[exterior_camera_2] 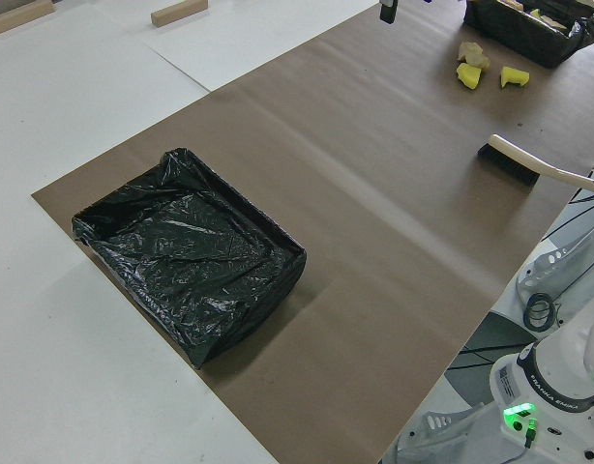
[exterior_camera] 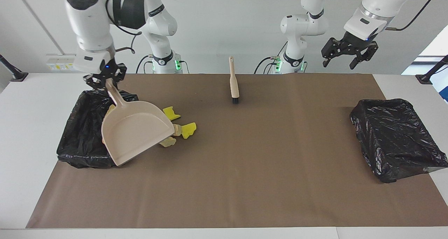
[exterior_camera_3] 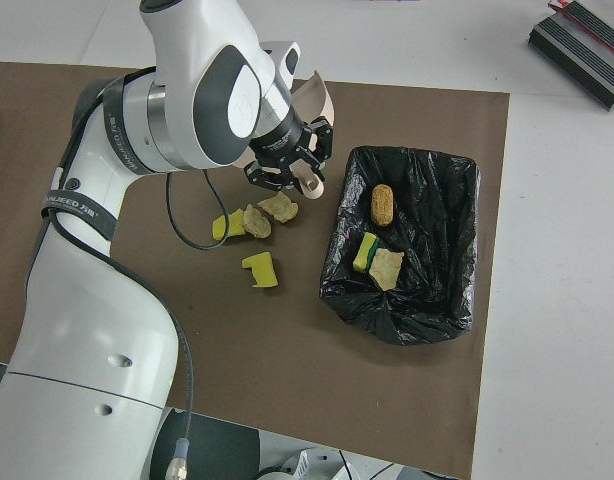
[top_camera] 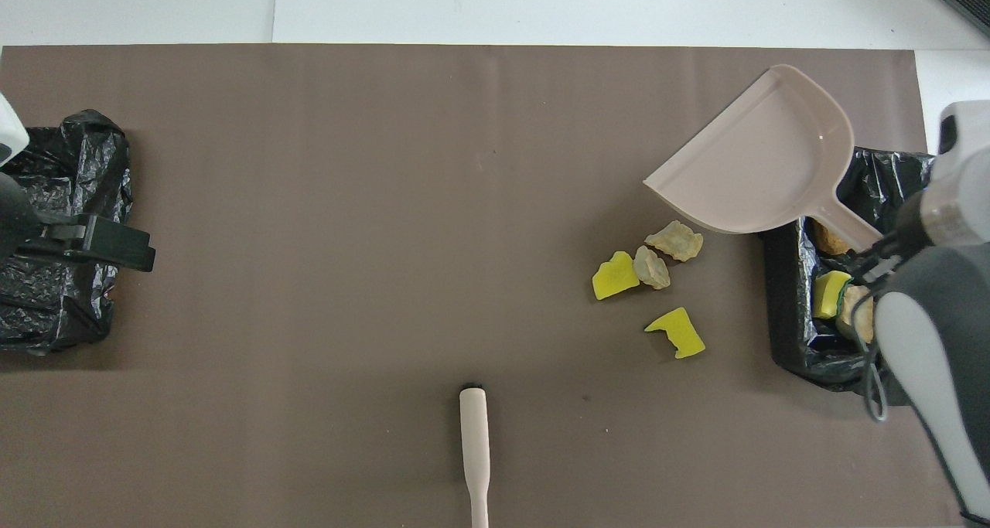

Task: Sweep and dump trash in bin
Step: 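Set the empty dustpan down mid-table and release it with the right gripper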

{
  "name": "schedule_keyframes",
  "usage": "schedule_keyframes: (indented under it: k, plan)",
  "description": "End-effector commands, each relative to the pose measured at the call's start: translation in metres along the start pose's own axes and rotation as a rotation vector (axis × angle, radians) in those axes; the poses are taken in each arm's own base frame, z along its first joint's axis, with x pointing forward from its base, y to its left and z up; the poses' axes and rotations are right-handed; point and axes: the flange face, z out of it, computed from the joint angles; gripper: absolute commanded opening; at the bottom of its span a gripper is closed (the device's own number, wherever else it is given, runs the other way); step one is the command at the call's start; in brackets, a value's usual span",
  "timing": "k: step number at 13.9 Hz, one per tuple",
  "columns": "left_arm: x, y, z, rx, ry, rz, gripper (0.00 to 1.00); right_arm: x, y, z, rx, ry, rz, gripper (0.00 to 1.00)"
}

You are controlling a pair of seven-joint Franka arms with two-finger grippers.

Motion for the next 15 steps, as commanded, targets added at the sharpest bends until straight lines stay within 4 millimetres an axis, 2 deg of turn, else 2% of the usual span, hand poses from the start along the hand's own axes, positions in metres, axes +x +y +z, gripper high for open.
schedule_keyframes:
  k: [1, 3, 4, 5, 6, 7, 9, 10, 11, 13, 15]
  plan:
    - [0.0, -0.006, -0.007, 0.02, -0.013, 0.006, 1.0, 0.067, -0.08, 0.019, 0.058, 0.018, 0.271, 0.0]
    - [0.001, -0.007, -0.006, 0.019, -0.016, 0.005, 1.0, 0.116, -0.137, 0.04, 0.132, 0.029, 0.453, 0.0]
    - [0.001, -0.007, -0.005, 0.018, -0.016, 0.005, 1.0, 0.136, -0.156, 0.043, 0.204, 0.049, 0.566, 0.0]
    - [0.001, -0.006, -0.005, 0.018, -0.018, 0.018, 1.0, 0.154, -0.185, 0.046, 0.247, 0.051, 0.62, 0.0]
    - [0.001, -0.006, -0.006, 0.02, -0.017, 0.05, 1.0, 0.174, -0.225, 0.05, 0.263, 0.06, 0.659, 0.0]
    - [0.0, -0.006, -0.006, 0.02, -0.016, 0.076, 1.0, 0.19, -0.253, 0.057, 0.284, 0.06, 0.696, 0.0]
    - [-0.001, -0.006, -0.006, 0.026, -0.017, 0.08, 1.0, 0.209, -0.289, 0.074, 0.295, 0.077, 0.7, 0.0]
    - [-0.003, -0.004, -0.004, 0.026, -0.022, 0.083, 1.0, 0.217, -0.327, 0.082, 0.273, 0.115, 0.644, 0.0]
    - [-0.005, -0.002, -0.002, 0.027, -0.028, 0.087, 1.0, 0.222, -0.342, 0.092, 0.274, 0.131, 0.657, 0.0]
    - [-0.007, -0.002, -0.001, 0.026, -0.031, 0.087, 1.0, 0.224, -0.334, 0.097, 0.275, 0.134, 0.674, 0.0]
    - [-0.006, -0.003, -0.002, 0.024, -0.022, 0.073, 1.0, 0.222, -0.345, 0.114, 0.274, 0.124, 0.667, 0.0]
